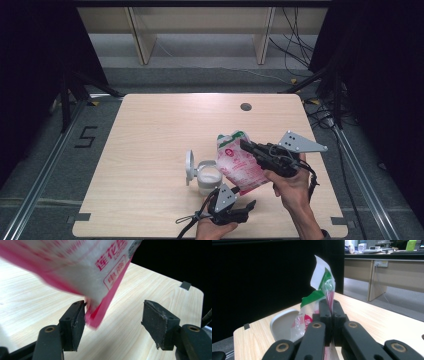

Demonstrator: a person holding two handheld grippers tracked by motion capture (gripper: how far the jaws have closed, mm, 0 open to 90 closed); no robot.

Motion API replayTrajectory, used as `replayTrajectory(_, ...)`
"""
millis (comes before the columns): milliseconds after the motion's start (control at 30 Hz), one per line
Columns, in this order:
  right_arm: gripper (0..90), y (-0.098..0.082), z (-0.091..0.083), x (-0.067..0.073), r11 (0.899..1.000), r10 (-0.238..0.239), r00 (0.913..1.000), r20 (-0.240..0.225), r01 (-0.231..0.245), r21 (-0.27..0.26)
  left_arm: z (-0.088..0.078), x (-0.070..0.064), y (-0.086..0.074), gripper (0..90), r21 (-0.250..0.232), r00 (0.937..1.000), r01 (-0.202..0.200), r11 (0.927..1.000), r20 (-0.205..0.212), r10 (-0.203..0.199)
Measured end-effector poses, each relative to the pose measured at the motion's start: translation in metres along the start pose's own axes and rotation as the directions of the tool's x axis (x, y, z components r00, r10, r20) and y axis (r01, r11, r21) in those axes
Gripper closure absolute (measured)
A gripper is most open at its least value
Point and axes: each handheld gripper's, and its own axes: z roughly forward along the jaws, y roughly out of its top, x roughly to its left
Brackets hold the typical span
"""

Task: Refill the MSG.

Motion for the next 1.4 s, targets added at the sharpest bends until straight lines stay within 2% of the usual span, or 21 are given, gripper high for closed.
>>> replayTrajectory(67, 90.0, -0.002, -0.001, -0.002, 1.000, 0.003, 0.9999, 0.015, -0.003, 0.009, -0.001, -0.003, -0.001, 34.1, -0.025, 0.9991, 0.037, 0.9990, 0.023, -0.036)
replayTrajectory(167, 90.0, -0.006, -0.001, -0.005, 1.000, 0.006, 0.9996, 0.027, -0.006, 0.010, -0.008, -0.003, -0.001, 32.7, -0.002, 1.0000, 0.002, 1.0000, 0.008, -0.002)
replayTrajectory(267, 90.0, -0.010, -0.003, -0.009, 0.999, 0.030, 0.9984, 0.048, -0.031, 0.015, -0.010, -0.004, -0.001, 32.7, -0.008, 0.9996, 0.010, 0.9999, 0.028, -0.009)
replayTrajectory(300, 90.0, -0.011, -0.003, -0.013, 1.000, 0.005, 0.9986, 0.052, -0.006, 0.011, -0.012, -0.006, -0.002, 32.7, -0.014, 0.9996, 0.019, 0.9997, 0.019, -0.018)
replayTrajectory(333, 90.0, -0.013, -0.003, -0.016, 1.000, -0.001, 0.9988, 0.049, 0.001, 0.007, -0.014, -0.002, -0.003, 32.7, 0.012, 0.9996, -0.016, 0.9998, 0.022, 0.016)
replayTrajectory(400, 90.0, -0.016, -0.004, -0.017, 0.999, 0.038, 0.9980, 0.050, -0.039, 0.015, -0.014, -0.005, -0.004, 32.5, -0.011, 0.9994, 0.028, 0.9996, 0.023, -0.028)
replayTrajectory(500, 90.0, -0.021, -0.004, -0.019, 0.998, 0.061, 0.9968, 0.052, -0.063, 0.022, -0.018, -0.004, -0.004, 32.3, -0.015, 0.9995, 0.018, 0.9997, 0.027, -0.018)
replayTrajectory(533, 90.0, -0.022, -0.004, -0.023, 1.000, 0.023, 0.9979, 0.061, -0.024, 0.018, -0.021, -0.004, -0.004, 32.3, -0.004, 0.9998, 0.000, 1.0000, 0.019, 0.000)
replayTrajectory(667, 90.0, -0.031, -0.009, -0.025, 0.996, 0.066, 0.9952, 0.072, -0.070, 0.054, -0.023, -0.001, -0.005, 32.1, 0.006, 0.9990, -0.031, 0.9995, 0.032, 0.031)
replayTrajectory(767, 90.0, -0.035, -0.015, -0.031, 0.997, 0.058, 0.9952, 0.079, -0.062, 0.040, -0.025, -0.002, -0.006, 31.9, 0.001, 0.9997, 0.003, 1.0000, 0.023, -0.003)
replayTrajectory(833, 90.0, -0.035, -0.020, -0.033, 0.998, 0.045, 0.9944, 0.096, -0.049, 0.037, -0.026, 0.001, -0.006, 31.5, 0.009, 0.9993, -0.024, 0.9997, 0.027, 0.024)
replayTrajectory(900, 90.0, -0.037, -0.025, -0.032, 0.996, 0.080, 0.9922, 0.096, -0.084, 0.042, -0.027, -0.001, -0.007, 31.1, -0.002, 0.9997, 0.014, 0.9999, 0.019, -0.014)
replayTrajectory(933, 90.0, -0.037, -0.027, -0.032, 0.995, 0.079, 0.9916, 0.102, -0.084, 0.045, -0.028, 0.002, -0.006, 31.1, 0.004, 0.9995, -0.026, 0.9997, 0.017, 0.026)
replayTrajectory(967, 90.0, -0.037, -0.029, -0.036, 0.997, 0.051, 0.9932, 0.104, -0.056, 0.045, -0.028, 0.000, -0.008, 31.1, -0.004, 0.9997, 0.024, 0.9997, 0.011, -0.024)
replayTrajectory(1100, 90.0, -0.039, -0.038, -0.037, 0.996, 0.071, 0.9899, 0.123, -0.077, 0.048, -0.032, 0.005, -0.008, 30.8, 0.003, 0.9999, 0.011, 0.9999, 0.008, -0.011)
replayTrajectory(1133, 90.0, -0.040, -0.039, -0.037, 0.996, 0.075, 0.9896, 0.122, -0.081, 0.047, -0.034, 0.008, -0.007, 30.7, 0.012, 0.9996, -0.026, 0.9996, -0.004, 0.026)
replayTrajectory(1167, 90.0, -0.040, -0.042, -0.039, 0.997, 0.046, 0.9906, 0.129, -0.054, 0.054, -0.033, 0.006, -0.008, 30.5, 0.000, 0.9998, 0.018, 0.9998, -0.008, -0.018)
replayTrajectory(1200, 90.0, -0.040, -0.045, -0.040, 0.996, 0.057, 0.9884, 0.140, -0.067, 0.067, -0.034, 0.008, -0.008, 30.4, 0.011, 1.0000, -0.003, 0.9999, -0.007, 0.003)
replayTrajectory(1300, 90.0, -0.044, -0.050, -0.047, 0.996, 0.051, 0.9846, 0.167, -0.062, 0.062, -0.034, 0.006, -0.007, 30.4, -0.003, 0.9997, 0.023, 0.9997, -0.004, -0.023)
replayTrajectory(1333, 90.0, -0.044, -0.052, -0.048, 0.994, 0.064, 0.9832, 0.171, -0.077, 0.074, -0.035, 0.008, -0.007, 30.4, 0.014, 1.0000, 0.002, 0.9999, -0.009, -0.002)
replayTrajectory(1400, 90.0, -0.045, -0.053, -0.051, 0.995, 0.024, 0.9787, 0.204, -0.044, 0.091, -0.035, 0.010, -0.007, 30.3, 0.014, 0.9996, -0.026, 0.9996, -0.004, 0.026)
